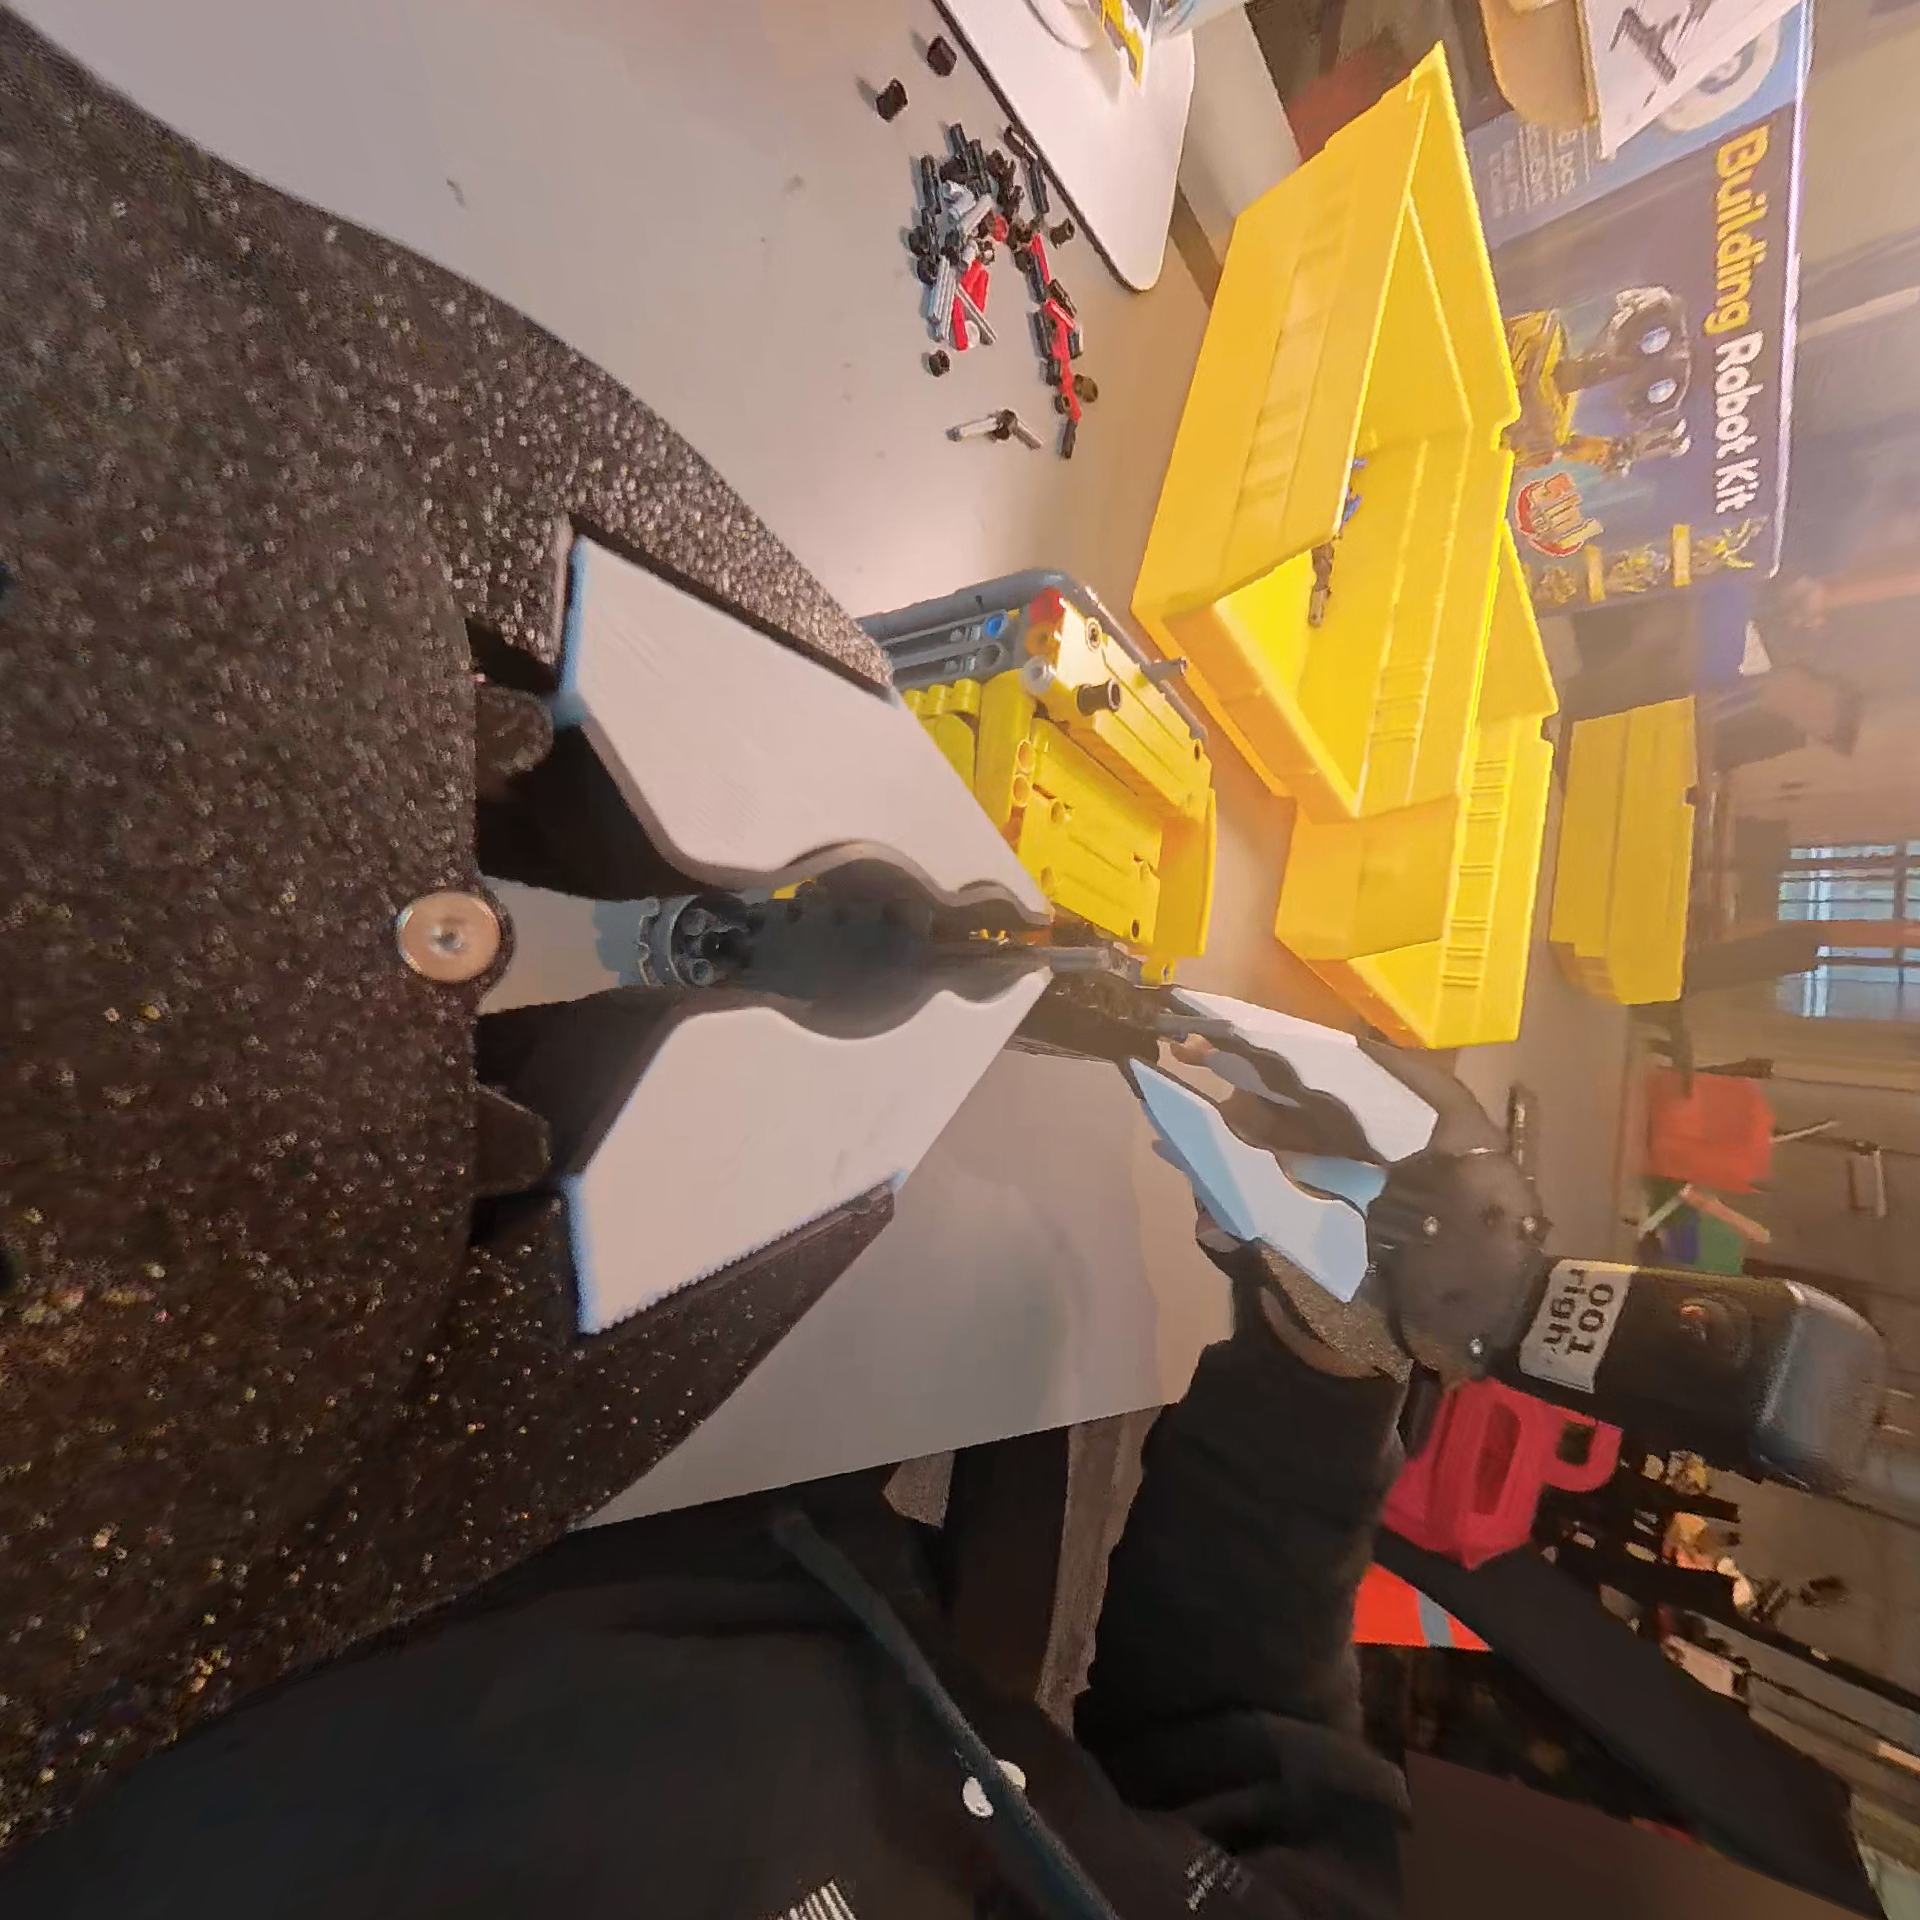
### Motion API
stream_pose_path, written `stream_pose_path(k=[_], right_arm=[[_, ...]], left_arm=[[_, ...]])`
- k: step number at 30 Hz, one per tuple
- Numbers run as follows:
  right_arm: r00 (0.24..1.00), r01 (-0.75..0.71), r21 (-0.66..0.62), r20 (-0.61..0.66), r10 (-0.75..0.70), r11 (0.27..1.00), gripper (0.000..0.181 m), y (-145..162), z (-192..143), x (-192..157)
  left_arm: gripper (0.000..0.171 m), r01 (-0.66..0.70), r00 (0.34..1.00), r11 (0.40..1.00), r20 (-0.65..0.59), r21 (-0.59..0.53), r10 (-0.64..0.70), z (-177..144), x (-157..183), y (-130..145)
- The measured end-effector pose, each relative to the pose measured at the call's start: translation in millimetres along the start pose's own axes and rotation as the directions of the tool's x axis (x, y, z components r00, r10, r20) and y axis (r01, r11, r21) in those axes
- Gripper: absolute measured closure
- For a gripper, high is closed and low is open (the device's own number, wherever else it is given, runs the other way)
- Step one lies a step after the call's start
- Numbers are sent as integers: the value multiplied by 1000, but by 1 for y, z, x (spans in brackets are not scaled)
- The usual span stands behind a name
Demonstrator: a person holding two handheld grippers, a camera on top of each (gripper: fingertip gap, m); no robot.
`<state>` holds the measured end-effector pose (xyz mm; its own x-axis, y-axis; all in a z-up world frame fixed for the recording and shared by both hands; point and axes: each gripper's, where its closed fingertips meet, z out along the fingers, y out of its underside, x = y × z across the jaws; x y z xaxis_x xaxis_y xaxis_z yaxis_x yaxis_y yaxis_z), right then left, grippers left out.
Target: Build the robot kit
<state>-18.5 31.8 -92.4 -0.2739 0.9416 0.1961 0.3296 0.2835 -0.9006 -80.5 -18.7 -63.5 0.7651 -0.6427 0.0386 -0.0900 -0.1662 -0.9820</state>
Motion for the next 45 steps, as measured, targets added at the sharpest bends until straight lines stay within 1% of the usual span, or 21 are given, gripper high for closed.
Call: stream_pose_path(k=[3, 5, 8, 10, 11, 15, 19, 22, 27, 33, 36, 37, 38, 40, 43, 44, 45], right_arm=[[1000, -1, 3, -6, 1, 1000, 162, 0, 0, 0], [1000, -5, 9, -1, 5, 1000, 162, -1, 0, -1], [1000, -6, 11, -2, 6, 1000, 163, -1, 1, 0], [1000, -8, 14, -2, 8, 1000, 163, -1, 1, 1], [1000, -10, 15, -1, 10, 1000, 163, -2, 1, 1], [1000, -13, 17, -3, 13, 1000, 163, -1, 1, 2], [999, -38, 32, -4, 38, 999, 167, -2, 1, 3], [1000, -21, 26, -11, 21, 999, 168, -2, 1, 4], [1000, -26, 27, -8, 26, 999, 167, -2, 2, 3], [1000, -10, 10, -7, 10, 1000, 165, -2, 7, 3], [1000, 5, -3, 2, -5, 1000, 165, -2, 9, 2], [1000, 11, -11, 7, -10, 1000, 165, -1, 10, 2], [1000, 14, -15, 11, -14, 1000, 165, -2, 10, 3], [1000, 10, -26, 28, -9, 1000, 165, -1, 10, 4], [998, 2, -46, 63, 1, 999, 167, -2, 11, 8], [995, -22, -52, 91, 26, 998, 168, -2, 11, 9], [987, -77, -59, 136, 85, 995, 170, -3, 12, 9]], left_arm=[[168, 5, 1000, 1000, -11, 7, -5, 0, 1, -1], [163, 9, 999, 1000, -33, 22, -8, 0, 3, -2], [163, 20, 999, 999, -46, 37, -18, 0, 4, -4], [164, 3, 999, 1000, -39, 7, -3, 2, 3, 1], [170, -9, 999, 1000, -38, 4, 9, 2, 3, 1], [170, -18, 998, 1000, -55, -13, 17, 2, 7, 4], [169, -67, 997, 995, -29, -68, 65, 1, 6, 9], [169, -104, 995, 989, -22, -103, 102, 2, 5, 9], [168, -150, 989, 979, -14, -135, 150, 3, 4, 10], [168, -176, 984, 974, 4, -146, 179, 4, 3, 10], [169, -103, 995, 989, -15, -107, 102, 3, 2, 7], [160, -69, 998, 995, -21, -78, 67, 3, 2, 6], [140, -25, 999, 999, -39, -40, 23, 2, 4, 3], [137, 45, 997, 999, -67, 16, -44, -1, 4, 2], [134, 81, 997, 997, -14, -9, -81, 0, -9, 20], [133, 93, 995, 995, -15, -28, -94, 3, -10, 27], [131, 101, 995, 994, -17, -51, -102, 6, -10, 33]])
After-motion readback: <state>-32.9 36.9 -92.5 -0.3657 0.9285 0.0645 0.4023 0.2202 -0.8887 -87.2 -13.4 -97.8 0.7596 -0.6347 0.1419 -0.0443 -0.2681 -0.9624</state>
